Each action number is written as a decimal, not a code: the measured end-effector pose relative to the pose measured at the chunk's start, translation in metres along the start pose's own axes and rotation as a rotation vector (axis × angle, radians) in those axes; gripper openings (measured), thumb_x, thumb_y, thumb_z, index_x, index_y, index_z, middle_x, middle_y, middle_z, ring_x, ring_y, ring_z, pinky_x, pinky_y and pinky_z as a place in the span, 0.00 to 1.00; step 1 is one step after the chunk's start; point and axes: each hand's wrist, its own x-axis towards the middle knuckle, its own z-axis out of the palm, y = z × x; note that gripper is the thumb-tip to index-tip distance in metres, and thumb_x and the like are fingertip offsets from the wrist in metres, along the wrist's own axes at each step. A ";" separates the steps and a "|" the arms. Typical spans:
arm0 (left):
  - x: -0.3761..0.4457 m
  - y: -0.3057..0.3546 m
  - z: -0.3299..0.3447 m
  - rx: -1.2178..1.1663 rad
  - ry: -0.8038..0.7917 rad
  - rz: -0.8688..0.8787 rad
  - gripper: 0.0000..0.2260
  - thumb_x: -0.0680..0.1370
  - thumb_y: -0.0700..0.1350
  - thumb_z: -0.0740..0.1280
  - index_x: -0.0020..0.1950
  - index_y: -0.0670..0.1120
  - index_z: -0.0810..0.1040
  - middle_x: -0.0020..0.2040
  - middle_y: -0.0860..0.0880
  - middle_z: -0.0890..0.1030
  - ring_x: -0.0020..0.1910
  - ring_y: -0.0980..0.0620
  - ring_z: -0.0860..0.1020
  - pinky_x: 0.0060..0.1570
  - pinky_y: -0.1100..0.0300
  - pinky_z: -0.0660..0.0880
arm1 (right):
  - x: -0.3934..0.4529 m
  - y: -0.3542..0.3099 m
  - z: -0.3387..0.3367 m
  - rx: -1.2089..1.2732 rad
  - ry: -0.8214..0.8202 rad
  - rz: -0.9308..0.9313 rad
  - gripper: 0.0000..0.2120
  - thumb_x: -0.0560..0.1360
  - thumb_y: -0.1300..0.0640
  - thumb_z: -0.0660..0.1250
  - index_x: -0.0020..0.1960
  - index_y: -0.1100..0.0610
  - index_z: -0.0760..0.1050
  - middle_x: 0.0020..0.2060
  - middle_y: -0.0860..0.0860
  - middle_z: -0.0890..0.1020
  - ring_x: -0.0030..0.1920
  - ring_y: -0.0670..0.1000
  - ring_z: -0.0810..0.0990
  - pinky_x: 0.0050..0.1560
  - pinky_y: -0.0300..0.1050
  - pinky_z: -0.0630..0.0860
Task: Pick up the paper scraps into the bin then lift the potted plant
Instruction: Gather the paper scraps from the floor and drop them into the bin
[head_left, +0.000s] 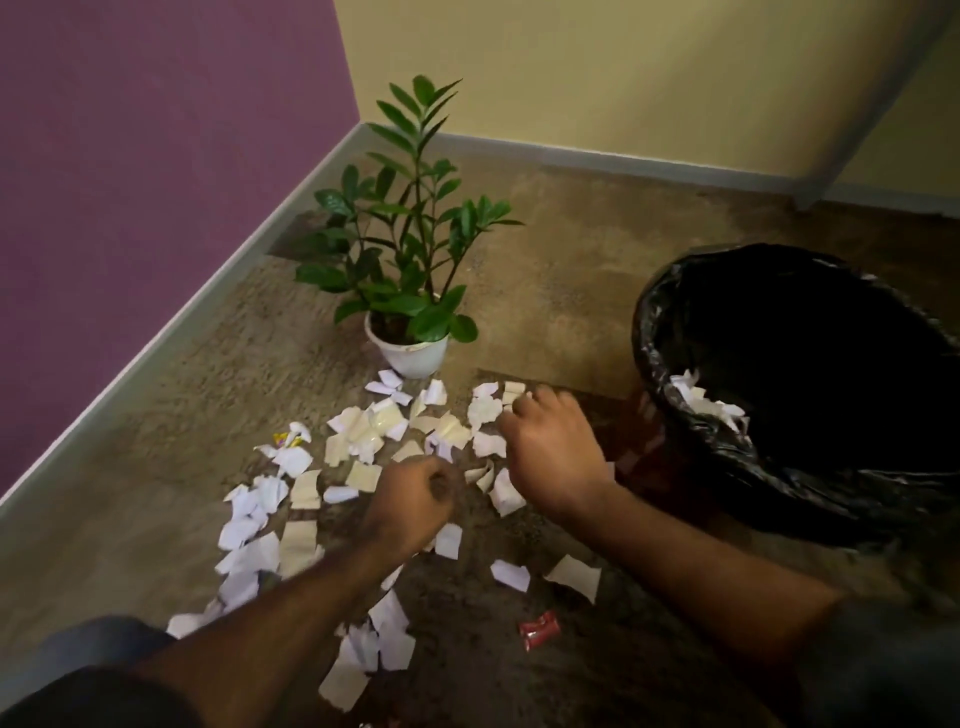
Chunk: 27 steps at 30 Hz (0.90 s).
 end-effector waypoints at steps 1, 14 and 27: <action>-0.004 -0.015 -0.002 0.103 -0.109 -0.066 0.13 0.70 0.43 0.70 0.54 0.49 0.81 0.53 0.47 0.82 0.52 0.48 0.80 0.51 0.57 0.76 | -0.006 -0.003 0.013 0.017 -0.148 0.007 0.08 0.69 0.62 0.66 0.48 0.58 0.79 0.44 0.57 0.80 0.48 0.59 0.76 0.47 0.51 0.71; -0.026 -0.063 0.021 0.407 -0.457 -0.308 0.39 0.70 0.49 0.71 0.76 0.58 0.55 0.76 0.47 0.57 0.71 0.37 0.66 0.68 0.38 0.63 | -0.057 0.041 0.105 0.028 -0.679 0.476 0.33 0.73 0.56 0.65 0.75 0.52 0.58 0.72 0.56 0.61 0.71 0.61 0.62 0.69 0.56 0.65; -0.031 -0.068 0.046 0.414 -0.536 0.005 0.43 0.72 0.51 0.71 0.78 0.59 0.46 0.80 0.46 0.43 0.75 0.34 0.55 0.69 0.41 0.65 | -0.017 -0.010 0.144 0.484 -0.715 0.397 0.51 0.68 0.46 0.75 0.76 0.37 0.41 0.78 0.58 0.42 0.77 0.64 0.42 0.73 0.61 0.55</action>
